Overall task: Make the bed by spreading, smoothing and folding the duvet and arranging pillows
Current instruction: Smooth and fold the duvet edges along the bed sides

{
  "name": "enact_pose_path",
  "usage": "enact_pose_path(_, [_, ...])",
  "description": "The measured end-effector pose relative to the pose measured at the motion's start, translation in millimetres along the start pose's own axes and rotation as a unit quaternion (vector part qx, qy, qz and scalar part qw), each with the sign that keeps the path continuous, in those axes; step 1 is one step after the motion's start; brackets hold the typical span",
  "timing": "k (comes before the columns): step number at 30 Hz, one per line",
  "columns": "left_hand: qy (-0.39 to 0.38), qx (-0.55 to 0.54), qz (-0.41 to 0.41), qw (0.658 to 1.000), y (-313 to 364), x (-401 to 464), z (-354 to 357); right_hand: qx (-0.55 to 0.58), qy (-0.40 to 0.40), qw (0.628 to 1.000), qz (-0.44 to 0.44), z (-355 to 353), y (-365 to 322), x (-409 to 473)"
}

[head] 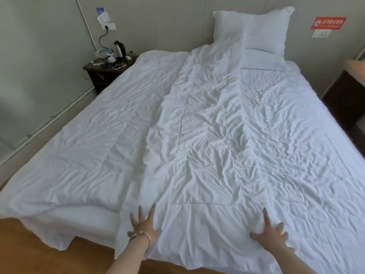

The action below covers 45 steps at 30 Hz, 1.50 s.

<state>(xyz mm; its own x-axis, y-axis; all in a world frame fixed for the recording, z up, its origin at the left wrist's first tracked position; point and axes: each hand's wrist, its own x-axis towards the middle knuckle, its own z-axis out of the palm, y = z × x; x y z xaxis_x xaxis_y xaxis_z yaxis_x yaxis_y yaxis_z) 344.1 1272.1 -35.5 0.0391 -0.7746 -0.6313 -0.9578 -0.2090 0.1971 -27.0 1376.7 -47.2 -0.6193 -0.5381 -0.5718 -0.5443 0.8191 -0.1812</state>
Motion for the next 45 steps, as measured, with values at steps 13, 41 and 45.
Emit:
enact_pose_path(13, [0.109, -0.221, -0.02, 0.969, -62.2, 82.4, 4.7, 0.203, 0.081, 0.976, -0.006, 49.6, -11.5, -12.3])
enact_pose_path(41, [-0.198, -0.589, 0.095, 0.778, -76.7, 13.5, -84.5, 0.274, -0.15, 0.908, -0.278, 126.3, -240.4, -192.4])
enact_pose_path(45, [-0.214, -0.526, 0.087, 0.818, -100.4, 25.8, -96.8, 0.215, -0.114, 0.929, -0.278, 161.9, -299.4, -193.3])
